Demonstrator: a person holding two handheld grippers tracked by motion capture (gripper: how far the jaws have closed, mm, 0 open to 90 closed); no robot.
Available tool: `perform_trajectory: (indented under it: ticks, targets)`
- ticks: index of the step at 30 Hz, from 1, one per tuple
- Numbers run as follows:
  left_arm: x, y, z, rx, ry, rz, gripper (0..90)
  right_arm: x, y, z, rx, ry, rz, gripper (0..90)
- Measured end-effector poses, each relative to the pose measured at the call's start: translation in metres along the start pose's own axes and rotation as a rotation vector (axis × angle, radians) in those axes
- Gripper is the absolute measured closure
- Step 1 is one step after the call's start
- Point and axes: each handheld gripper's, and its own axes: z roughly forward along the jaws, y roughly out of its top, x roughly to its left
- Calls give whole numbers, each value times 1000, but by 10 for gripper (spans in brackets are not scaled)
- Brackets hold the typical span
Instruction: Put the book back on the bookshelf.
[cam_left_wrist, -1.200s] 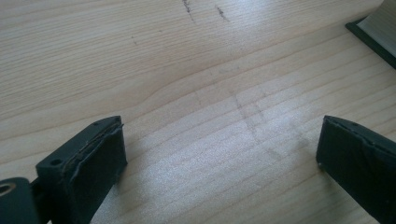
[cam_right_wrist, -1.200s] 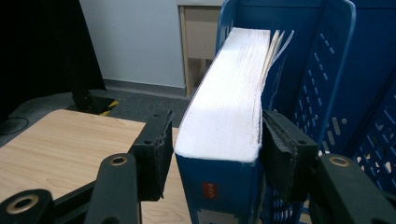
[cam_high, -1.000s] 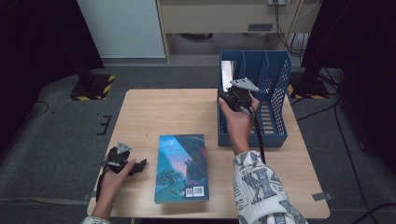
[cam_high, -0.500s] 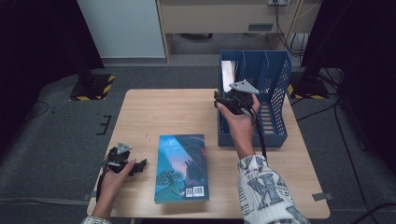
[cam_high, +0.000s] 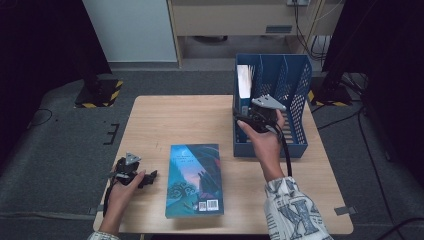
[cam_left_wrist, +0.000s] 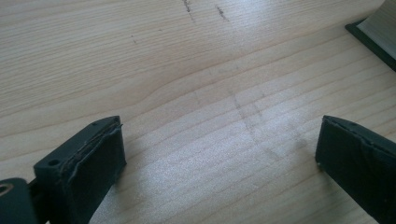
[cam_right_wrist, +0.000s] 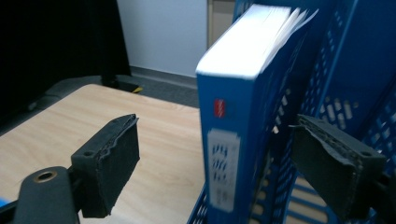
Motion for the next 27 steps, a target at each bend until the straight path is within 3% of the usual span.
perform_trajectory:
  ticks: [8,14,18,21,27]
  targets:
    - [-1,-1,-2,-8,-4,-1,24,3,-26,-16,38,66,-33,156]
    - [5,0,-9,-88,7,-53,73,3,-50,-28,52,118,-39,191]
    - [7,0,-14,-114,16,-56,78,6,-64,-33,57,151,-46,204]
    - [4,0,-21,-142,5,-58,93,9,-73,-35,70,181,-36,203]
    - [-4,3,-31,-179,-38,-55,97,23,-90,-36,114,234,-60,221]
